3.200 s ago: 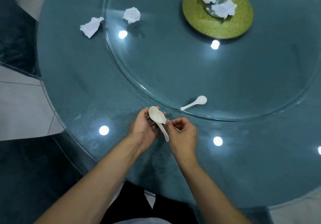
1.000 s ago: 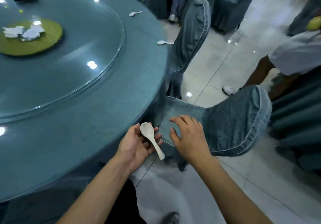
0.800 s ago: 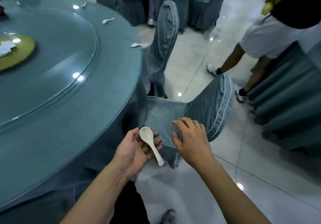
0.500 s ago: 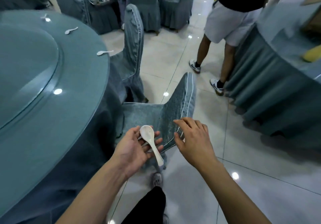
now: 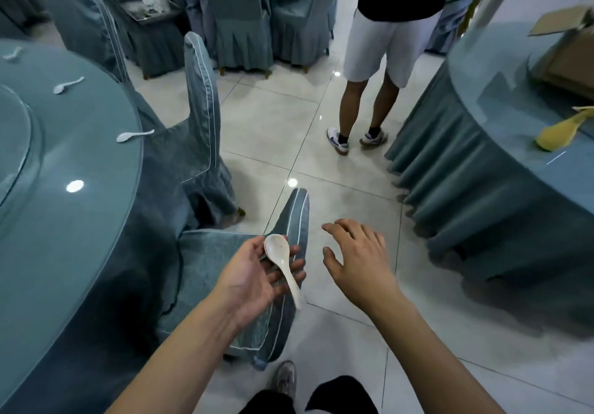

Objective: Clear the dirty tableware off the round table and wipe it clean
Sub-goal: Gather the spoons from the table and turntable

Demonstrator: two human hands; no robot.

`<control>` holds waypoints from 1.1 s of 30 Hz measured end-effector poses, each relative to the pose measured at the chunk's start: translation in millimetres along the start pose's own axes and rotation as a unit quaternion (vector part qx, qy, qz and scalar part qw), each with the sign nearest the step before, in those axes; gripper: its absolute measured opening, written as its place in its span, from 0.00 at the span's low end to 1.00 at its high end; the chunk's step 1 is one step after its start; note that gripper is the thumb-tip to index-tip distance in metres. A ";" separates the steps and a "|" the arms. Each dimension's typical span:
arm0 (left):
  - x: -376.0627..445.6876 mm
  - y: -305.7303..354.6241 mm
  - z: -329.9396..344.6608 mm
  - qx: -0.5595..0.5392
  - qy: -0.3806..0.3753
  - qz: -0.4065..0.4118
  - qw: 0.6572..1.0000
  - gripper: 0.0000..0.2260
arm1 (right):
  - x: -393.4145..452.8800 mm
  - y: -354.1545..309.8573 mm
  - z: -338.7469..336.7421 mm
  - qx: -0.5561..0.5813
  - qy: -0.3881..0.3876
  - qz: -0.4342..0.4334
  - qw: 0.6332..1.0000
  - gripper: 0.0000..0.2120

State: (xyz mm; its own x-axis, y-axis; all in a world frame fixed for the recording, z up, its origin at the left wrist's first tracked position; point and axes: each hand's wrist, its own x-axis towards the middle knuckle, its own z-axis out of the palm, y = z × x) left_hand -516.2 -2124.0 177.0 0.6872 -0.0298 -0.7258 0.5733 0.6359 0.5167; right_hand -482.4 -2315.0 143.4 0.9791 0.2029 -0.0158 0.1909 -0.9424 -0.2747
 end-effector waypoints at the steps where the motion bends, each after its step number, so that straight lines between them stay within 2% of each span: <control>1: 7.7 4.0 8.9 -0.001 -0.004 -0.002 1.000 0.19 | 12.9 7.3 -2.4 -0.003 0.000 -0.004 1.000 0.20; 6: 53.7 22.4 52.2 -0.020 0.015 0.018 1.000 0.18 | 80.1 43.4 -10.2 -0.003 -0.023 -0.027 0.999 0.20; 18: 170.0 61.1 198.8 -0.145 0.116 0.069 0.980 0.16 | 270.3 140.8 -34.3 0.017 -0.075 -0.186 0.980 0.18; 27: 224.5 126.7 204.2 -0.237 0.196 0.143 0.941 0.19 | 412.3 90.8 -21.2 0.023 -0.075 -0.330 0.941 0.15; 33: 265.4 190.2 185.7 -0.291 0.222 0.169 0.915 0.19 | 488.5 35.2 -5.1 0.012 -0.130 -0.395 0.909 0.15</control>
State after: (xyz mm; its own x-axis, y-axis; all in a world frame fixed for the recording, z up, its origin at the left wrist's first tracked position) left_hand -141.9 -2154.1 167.0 0.4584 0.4778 -0.7494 -0.0617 0.8583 0.5095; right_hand 2.9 -2250.4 130.9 0.4870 0.8728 -0.0306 0.8225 -0.4702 -0.3201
